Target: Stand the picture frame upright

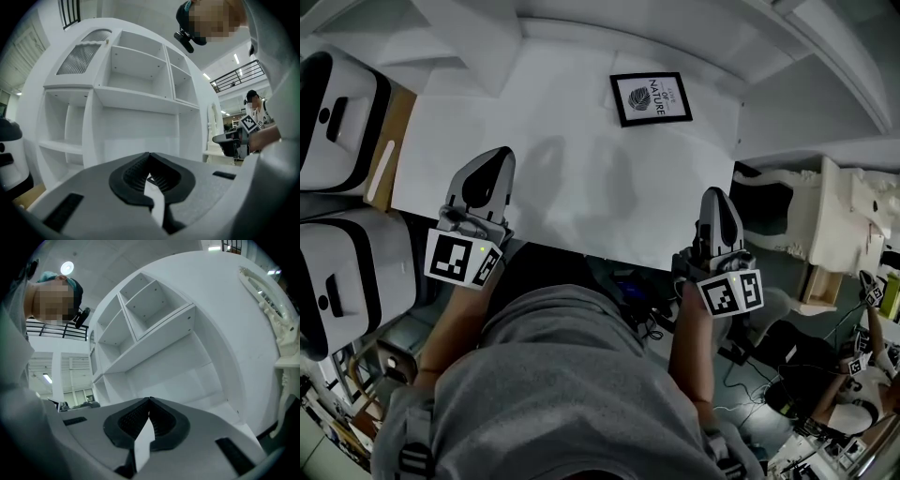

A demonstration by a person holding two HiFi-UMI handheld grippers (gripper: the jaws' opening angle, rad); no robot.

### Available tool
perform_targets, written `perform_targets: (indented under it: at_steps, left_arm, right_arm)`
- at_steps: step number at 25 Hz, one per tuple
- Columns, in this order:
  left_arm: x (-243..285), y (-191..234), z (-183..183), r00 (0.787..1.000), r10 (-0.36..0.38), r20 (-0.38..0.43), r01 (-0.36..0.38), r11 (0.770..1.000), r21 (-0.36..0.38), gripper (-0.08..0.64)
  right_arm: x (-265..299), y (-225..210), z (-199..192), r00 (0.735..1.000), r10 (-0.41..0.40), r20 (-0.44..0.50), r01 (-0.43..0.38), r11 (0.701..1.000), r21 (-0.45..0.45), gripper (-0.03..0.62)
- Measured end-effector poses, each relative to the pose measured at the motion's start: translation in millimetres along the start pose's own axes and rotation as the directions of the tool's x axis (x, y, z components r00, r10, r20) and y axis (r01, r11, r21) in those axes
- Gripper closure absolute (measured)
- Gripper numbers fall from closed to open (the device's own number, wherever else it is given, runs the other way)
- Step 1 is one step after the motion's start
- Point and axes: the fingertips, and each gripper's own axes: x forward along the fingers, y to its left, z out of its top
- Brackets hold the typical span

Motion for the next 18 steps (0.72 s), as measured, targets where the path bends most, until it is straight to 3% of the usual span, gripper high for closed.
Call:
perform_targets:
  at_steps: [18]
  left_arm:
    - [45.8,18.9,12.5,0.984,-0.18,-0.009,0.18,0.984,0.005,0.554]
  right_arm:
    - [11.6,11.0,8.8,0.991,-0.133,0.003,0.133,0.991,-0.015,0.566]
